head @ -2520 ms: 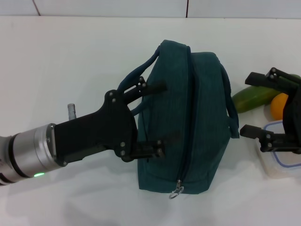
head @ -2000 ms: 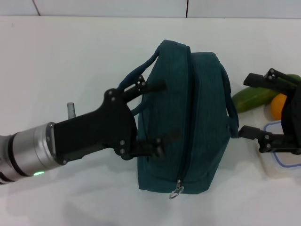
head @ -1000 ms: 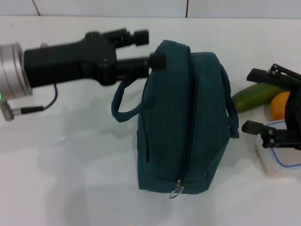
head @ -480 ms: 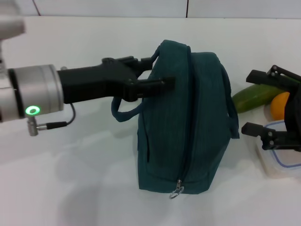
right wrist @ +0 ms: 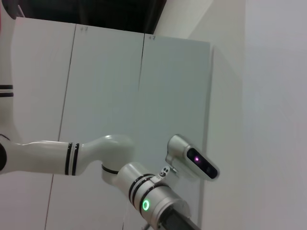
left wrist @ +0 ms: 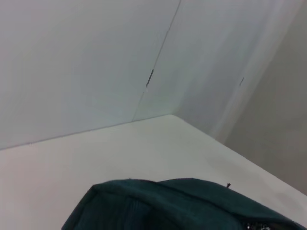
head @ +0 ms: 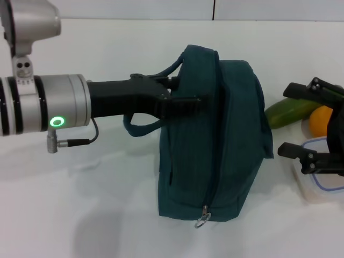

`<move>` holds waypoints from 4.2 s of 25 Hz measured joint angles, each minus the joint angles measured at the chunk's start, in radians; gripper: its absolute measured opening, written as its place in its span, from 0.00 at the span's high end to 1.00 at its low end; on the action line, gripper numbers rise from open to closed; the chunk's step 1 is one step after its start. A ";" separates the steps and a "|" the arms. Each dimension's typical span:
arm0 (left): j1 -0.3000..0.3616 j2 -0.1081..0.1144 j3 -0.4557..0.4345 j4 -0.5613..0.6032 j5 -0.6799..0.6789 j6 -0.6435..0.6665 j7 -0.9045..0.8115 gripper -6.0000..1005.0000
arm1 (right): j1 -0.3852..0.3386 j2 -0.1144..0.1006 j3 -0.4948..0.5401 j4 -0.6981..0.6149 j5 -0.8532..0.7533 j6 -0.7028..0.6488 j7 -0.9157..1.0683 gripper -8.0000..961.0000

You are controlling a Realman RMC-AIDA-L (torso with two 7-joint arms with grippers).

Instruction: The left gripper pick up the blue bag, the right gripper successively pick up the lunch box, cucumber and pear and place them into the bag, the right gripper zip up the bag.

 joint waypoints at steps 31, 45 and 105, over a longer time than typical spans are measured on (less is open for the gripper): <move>-0.063 0.005 -0.102 -0.179 -0.071 0.011 0.114 0.83 | -0.037 0.002 0.002 0.032 0.004 0.017 -0.021 0.09; -0.089 0.000 -0.099 -0.283 -0.171 0.035 0.219 0.95 | -0.094 -0.003 0.180 0.151 0.005 0.044 -0.067 0.09; -0.181 0.006 -0.133 -0.585 -0.423 0.085 0.864 0.95 | -0.375 -0.058 0.364 0.523 0.219 0.210 0.509 0.09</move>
